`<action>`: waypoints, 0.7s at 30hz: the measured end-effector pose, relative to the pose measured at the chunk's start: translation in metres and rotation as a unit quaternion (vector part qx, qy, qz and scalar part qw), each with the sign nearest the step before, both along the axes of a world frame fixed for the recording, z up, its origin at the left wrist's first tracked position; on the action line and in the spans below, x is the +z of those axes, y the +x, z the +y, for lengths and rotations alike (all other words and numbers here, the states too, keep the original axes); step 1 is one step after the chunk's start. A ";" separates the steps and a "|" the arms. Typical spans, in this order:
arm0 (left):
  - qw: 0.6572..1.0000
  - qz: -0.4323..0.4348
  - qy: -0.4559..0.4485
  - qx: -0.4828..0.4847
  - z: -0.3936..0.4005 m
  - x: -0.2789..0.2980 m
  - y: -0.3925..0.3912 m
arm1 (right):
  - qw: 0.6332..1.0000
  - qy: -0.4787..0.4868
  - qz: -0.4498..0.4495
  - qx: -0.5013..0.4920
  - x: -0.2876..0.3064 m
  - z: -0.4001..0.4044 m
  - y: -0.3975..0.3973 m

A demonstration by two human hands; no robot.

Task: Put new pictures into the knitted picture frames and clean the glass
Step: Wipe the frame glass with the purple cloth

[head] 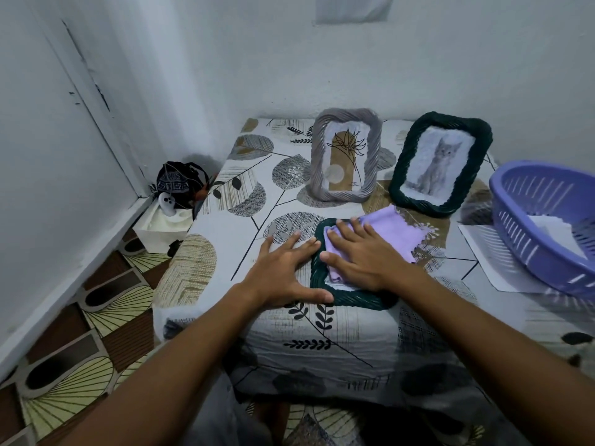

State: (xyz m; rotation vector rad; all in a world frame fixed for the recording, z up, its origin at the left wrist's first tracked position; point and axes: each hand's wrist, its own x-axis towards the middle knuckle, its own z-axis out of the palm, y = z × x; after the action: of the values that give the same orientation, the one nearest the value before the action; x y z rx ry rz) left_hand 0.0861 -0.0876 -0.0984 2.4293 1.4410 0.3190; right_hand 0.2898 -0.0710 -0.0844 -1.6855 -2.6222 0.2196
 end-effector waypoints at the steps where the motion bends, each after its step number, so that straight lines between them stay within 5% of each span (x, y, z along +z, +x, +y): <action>1: 1.000 0.002 0.001 0.001 0.000 0.000 0.000 | 1.000 -0.003 0.004 0.008 0.000 -0.005 0.001; 9: 1.000 0.015 0.015 -0.002 -0.001 -0.001 0.001 | 0.998 -0.011 0.009 0.062 0.003 -0.055 0.010; 21: 1.000 -0.006 -0.007 0.002 0.003 -0.001 -0.001 | 1.000 -0.020 0.010 -0.012 0.002 -0.001 -0.002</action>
State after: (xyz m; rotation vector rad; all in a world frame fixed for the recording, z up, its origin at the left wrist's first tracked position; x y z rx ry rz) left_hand 0.0847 -0.0844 -0.0999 2.4091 1.4373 0.3230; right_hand 0.2881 -0.0720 -0.0827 -1.7150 -2.5998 0.2883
